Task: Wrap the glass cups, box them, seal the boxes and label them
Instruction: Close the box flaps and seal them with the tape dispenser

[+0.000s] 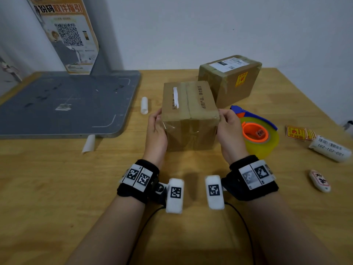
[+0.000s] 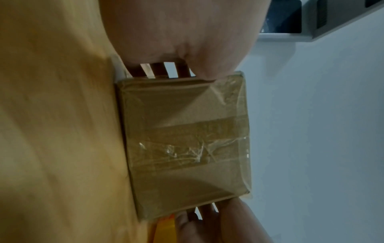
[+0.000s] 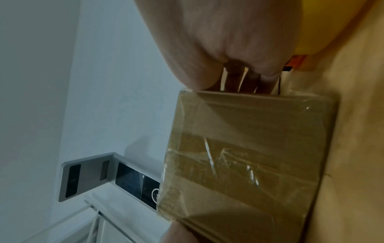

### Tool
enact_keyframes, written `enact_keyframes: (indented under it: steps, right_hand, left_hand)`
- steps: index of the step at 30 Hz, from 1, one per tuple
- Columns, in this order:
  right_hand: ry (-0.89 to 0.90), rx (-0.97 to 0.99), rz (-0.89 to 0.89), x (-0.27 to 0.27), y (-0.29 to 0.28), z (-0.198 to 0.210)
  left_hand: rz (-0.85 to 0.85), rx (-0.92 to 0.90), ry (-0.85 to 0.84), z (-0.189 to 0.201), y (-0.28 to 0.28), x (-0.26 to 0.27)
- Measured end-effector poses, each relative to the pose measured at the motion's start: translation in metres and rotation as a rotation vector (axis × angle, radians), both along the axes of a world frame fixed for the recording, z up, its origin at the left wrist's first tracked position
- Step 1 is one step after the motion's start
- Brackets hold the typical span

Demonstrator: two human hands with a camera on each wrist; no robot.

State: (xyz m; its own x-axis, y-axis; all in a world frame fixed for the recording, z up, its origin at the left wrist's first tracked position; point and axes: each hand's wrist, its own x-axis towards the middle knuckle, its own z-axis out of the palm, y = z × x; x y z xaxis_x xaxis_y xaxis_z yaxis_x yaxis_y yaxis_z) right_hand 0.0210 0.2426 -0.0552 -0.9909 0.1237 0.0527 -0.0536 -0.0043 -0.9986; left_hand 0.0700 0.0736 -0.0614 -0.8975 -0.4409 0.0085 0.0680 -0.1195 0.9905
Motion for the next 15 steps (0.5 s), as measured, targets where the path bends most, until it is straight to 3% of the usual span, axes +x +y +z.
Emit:
enact_keyframes:
  steps: [5, 8, 11, 15]
  right_hand:
    - [-0.011, 0.044, 0.047, 0.003, 0.008, 0.014]
    - [0.178, 0.148, 0.049, 0.009, 0.015, 0.034]
    - [0.342, 0.344, 0.199, 0.006, 0.013, 0.048]
    - [0.315, 0.537, 0.418, -0.007, 0.003, 0.046]
  left_hand:
    - [0.039, -0.059, -0.043, 0.002, -0.012, -0.001]
    - [0.020, -0.183, 0.113, 0.018, -0.022, 0.003]
    - [-0.110, -0.422, 0.189, 0.035, -0.022, 0.006]
    - [-0.248, -0.566, 0.155, 0.038, -0.024, -0.004]
